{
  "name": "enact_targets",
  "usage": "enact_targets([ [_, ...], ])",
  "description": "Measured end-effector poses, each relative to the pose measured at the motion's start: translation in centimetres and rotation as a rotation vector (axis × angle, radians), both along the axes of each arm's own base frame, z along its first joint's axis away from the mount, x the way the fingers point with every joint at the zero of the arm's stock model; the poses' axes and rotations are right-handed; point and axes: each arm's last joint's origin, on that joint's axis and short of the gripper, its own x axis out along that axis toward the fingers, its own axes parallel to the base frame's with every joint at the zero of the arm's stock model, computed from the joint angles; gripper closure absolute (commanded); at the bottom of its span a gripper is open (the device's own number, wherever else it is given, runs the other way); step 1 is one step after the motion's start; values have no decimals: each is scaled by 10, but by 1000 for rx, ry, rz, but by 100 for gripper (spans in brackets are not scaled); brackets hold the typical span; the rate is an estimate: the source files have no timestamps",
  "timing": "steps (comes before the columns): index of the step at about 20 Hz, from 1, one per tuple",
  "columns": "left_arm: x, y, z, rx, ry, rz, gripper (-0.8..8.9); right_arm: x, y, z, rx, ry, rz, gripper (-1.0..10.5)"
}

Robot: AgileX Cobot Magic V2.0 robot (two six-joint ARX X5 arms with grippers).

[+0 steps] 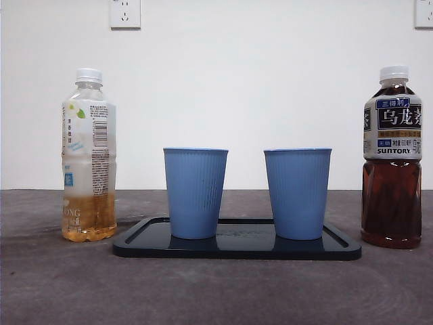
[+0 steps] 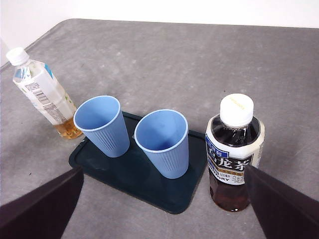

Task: Pour the drink into the cup

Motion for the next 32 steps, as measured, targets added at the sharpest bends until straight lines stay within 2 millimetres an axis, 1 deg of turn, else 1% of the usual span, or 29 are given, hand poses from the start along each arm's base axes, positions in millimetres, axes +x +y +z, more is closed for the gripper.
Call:
enact_targets([
  [3,0,0,0,0,0,0,377,6,-1,-2,-22,19,-55,431],
  [6,0,0,0,0,0,0,377,20,1,-10,-26,33,-74,431],
  [9,0,0,0,0,0,0,377,34,2,-29,-27,53,-104,432],
  [11,2,0,-1,1,5,0,377,40,2,-43,-24,35,-137,432],
  [15,5,-1,-1,1,3,-2,377,52,7,-74,46,-37,-167,432],
  [20,14,-4,-1,-1,-3,-10,377,64,17,-98,32,-55,-208,432],
  [23,15,-5,-2,1,6,-14,377,72,20,-116,8,-64,-259,432],
  [27,15,-6,-2,-2,7,-13,377,80,20,-135,11,-130,-310,432],
  [32,15,-7,-2,-3,9,-25,377,96,25,-147,17,-166,-308,433],
])
